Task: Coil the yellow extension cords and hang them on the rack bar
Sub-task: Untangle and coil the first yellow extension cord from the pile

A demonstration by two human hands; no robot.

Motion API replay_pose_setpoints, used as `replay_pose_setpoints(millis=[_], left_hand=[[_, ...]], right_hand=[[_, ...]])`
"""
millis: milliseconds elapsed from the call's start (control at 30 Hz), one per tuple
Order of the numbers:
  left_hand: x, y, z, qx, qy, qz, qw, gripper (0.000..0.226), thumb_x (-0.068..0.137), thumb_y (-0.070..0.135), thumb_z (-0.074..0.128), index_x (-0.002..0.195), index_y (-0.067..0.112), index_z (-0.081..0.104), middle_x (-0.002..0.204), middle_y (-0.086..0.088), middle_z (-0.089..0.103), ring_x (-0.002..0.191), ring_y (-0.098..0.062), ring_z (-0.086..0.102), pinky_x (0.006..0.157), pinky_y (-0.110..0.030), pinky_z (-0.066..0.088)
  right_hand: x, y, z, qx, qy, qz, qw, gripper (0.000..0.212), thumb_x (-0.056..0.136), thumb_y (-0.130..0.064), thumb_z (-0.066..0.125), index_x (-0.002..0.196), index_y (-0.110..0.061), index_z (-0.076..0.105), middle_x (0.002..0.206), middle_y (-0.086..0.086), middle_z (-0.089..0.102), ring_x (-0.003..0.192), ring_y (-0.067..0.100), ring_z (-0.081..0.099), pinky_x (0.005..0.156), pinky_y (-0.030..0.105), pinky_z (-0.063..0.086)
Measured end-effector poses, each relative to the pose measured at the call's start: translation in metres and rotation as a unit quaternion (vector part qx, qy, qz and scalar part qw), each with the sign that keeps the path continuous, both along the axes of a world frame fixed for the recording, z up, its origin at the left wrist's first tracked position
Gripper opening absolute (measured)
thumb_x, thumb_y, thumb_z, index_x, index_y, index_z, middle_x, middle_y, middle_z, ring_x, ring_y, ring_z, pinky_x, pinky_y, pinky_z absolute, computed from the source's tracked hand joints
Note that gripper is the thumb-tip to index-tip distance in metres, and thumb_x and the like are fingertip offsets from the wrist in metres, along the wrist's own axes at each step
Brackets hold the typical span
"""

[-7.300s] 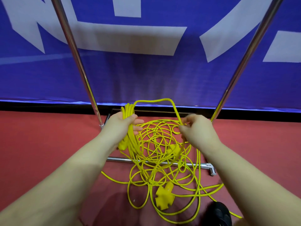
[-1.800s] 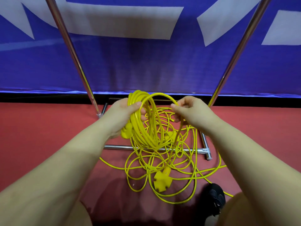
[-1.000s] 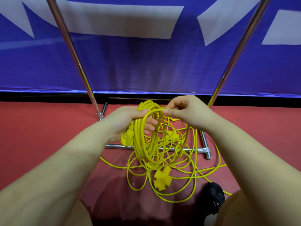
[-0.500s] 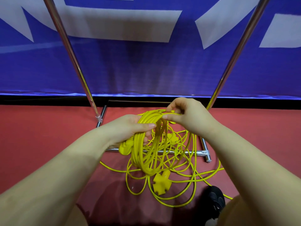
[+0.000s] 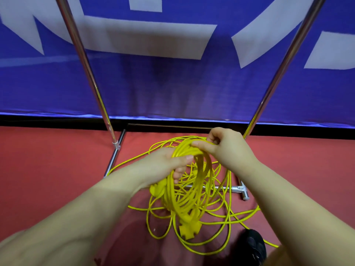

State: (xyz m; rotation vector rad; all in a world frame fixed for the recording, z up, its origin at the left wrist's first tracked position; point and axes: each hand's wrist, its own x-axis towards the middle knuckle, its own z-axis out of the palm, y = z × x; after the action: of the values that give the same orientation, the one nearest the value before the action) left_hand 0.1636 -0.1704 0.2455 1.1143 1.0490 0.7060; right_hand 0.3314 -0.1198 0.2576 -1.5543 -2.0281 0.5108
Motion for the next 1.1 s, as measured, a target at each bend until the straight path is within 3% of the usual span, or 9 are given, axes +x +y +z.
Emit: replay_pose_setpoints(millis=[167,400,500,600,667,733,867,1000,1100], left_hand=[[-0.008,0.004,0.008,0.015,-0.045,0.044,0.998,0.017,0.093,0.020,0.046,0.077,0.014,0.048,0.048,0.009,0.038,0.042,-0.005,0.037,0.046,-0.019,0.039],[-0.042,0.018,0.028,-0.058,-0.248,0.172,0.952,0.023,0.076,0.039,0.049,0.076,0.016,0.048,0.043,0.010,0.031,0.033,0.000,0.032,0.037,-0.014,0.036],[-0.051,0.022,0.028,-0.066,-0.288,0.235,0.926,0.026,0.083,0.043,0.047,0.074,0.019,0.047,0.042,0.010,0.032,0.034,0.001,0.033,0.038,-0.012,0.036],[-0.054,0.025,0.025,-0.025,-0.237,0.282,0.929,0.028,0.096,0.036,0.042,0.075,0.019,0.047,0.043,0.011,0.037,0.036,-0.001,0.037,0.041,-0.012,0.038],[-0.053,0.024,0.020,0.032,-0.101,0.271,0.957,0.025,0.097,0.029,0.044,0.076,0.017,0.050,0.045,0.008,0.046,0.041,-0.006,0.045,0.042,-0.014,0.041],[-0.048,0.020,0.016,0.071,0.033,0.218,0.973,0.020,0.097,0.026,0.045,0.082,0.015,0.052,0.055,0.004,0.062,0.049,-0.010,0.060,0.045,-0.017,0.047],[-0.031,0.012,0.008,0.034,0.051,0.112,0.992,0.012,0.097,0.019,0.043,0.093,0.016,0.054,0.090,-0.012,0.069,0.073,-0.017,0.068,0.070,-0.028,0.056],[-0.021,0.008,0.008,0.033,0.038,0.047,0.998,0.015,0.098,0.014,0.041,0.095,0.017,0.056,0.089,-0.007,0.069,0.072,-0.014,0.068,0.069,-0.025,0.055],[-0.018,0.006,0.006,0.030,0.039,0.036,0.998,0.014,0.098,0.015,0.041,0.095,0.018,0.055,0.088,-0.007,0.070,0.074,-0.015,0.069,0.072,-0.027,0.056]], right_hand=[[0.011,0.006,0.008,-0.041,0.037,0.081,0.995,0.037,0.076,-0.046,0.069,0.063,-0.016,0.051,0.052,-0.005,0.043,0.048,0.007,0.037,0.051,0.022,0.032],[0.018,0.001,-0.024,-0.299,-0.214,0.124,0.921,0.040,0.093,-0.049,0.046,0.072,-0.018,0.063,0.061,-0.001,0.050,0.056,0.011,0.047,0.055,0.024,0.037],[0.015,-0.001,-0.035,-0.337,-0.166,0.138,0.916,0.035,0.094,-0.044,0.047,0.079,-0.016,0.064,0.080,0.007,0.065,0.075,0.020,0.060,0.075,0.030,0.049],[0.009,-0.003,-0.028,-0.378,-0.020,0.112,0.919,0.023,0.097,-0.028,0.048,0.082,-0.014,0.058,0.079,0.009,0.064,0.067,0.017,0.063,0.070,0.032,0.054],[0.002,-0.005,-0.015,-0.396,0.153,0.052,0.904,0.020,0.097,-0.022,0.046,0.081,-0.013,0.055,0.068,0.006,0.061,0.055,0.013,0.066,0.058,0.026,0.055],[-0.003,-0.006,-0.001,-0.419,0.332,0.000,0.845,0.020,0.098,-0.021,0.045,0.083,-0.011,0.055,0.060,0.006,0.064,0.052,0.014,0.068,0.050,0.023,0.055],[-0.014,-0.004,0.015,-0.443,0.585,-0.081,0.674,0.022,0.098,-0.018,0.042,0.081,-0.007,0.052,0.060,0.017,0.068,0.051,0.022,0.068,0.049,0.025,0.055],[-0.016,0.002,0.020,-0.427,0.701,-0.114,0.559,0.027,0.099,-0.015,0.041,0.086,0.007,0.052,0.061,0.026,0.065,0.048,0.031,0.066,0.046,0.031,0.056],[-0.012,0.008,0.024,-0.422,0.728,-0.107,0.529,0.031,0.098,-0.013,0.043,0.087,0.014,0.053,0.064,0.031,0.064,0.049,0.035,0.066,0.043,0.032,0.054]])
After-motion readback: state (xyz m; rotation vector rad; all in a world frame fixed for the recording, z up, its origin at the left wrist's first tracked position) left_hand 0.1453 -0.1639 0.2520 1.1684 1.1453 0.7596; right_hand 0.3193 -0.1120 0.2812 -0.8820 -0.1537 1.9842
